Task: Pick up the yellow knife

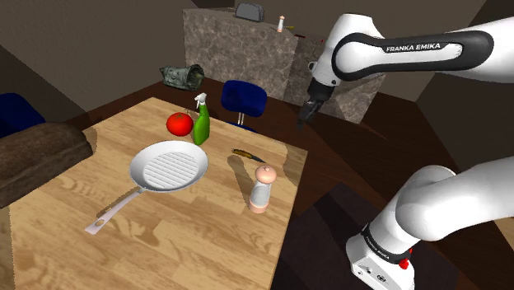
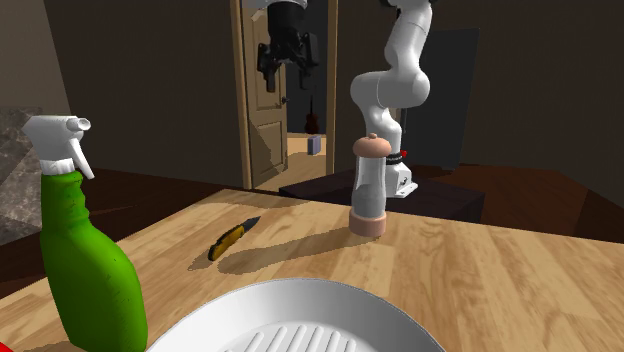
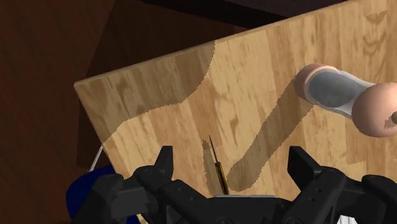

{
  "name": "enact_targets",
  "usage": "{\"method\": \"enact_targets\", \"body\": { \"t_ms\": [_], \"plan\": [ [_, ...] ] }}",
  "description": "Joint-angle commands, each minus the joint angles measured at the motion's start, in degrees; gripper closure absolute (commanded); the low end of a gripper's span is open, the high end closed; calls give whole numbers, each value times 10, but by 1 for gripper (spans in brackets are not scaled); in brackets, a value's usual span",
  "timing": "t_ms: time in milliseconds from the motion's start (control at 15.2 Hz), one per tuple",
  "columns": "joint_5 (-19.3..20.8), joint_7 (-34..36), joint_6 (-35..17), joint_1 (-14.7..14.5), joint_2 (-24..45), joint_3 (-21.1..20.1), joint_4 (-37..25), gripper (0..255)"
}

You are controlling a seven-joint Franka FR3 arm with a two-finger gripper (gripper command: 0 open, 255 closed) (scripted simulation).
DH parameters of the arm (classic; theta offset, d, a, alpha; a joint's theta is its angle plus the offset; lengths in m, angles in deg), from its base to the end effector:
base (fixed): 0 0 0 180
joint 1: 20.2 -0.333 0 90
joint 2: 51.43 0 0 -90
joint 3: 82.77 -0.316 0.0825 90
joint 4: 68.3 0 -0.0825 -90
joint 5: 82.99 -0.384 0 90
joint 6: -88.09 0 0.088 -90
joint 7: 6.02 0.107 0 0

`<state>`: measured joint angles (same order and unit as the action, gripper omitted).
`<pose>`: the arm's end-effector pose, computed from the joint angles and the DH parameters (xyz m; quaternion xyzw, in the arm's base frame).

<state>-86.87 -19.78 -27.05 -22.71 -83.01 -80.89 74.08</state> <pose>0.3889 0.0076 0.4862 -0.9920 -0.1140 -0.0418 0.0353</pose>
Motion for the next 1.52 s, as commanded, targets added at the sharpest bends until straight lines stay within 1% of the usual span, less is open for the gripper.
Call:
{"method": "enact_targets", "body": {
  "t_ms": [0,396,792,1254,1452],
  "plan": [
    [-2,-8,-42,-7,41,-4,-2,0],
    [-4,-39,-153,-23,164,-10,-17,0],
    [-5,-66,-245,-36,297,-18,-60,0],
    [6,-90,-323,-47,455,-29,-144,0],
    [6,-91,-338,-47,470,-29,-145,0]
  ]
}}
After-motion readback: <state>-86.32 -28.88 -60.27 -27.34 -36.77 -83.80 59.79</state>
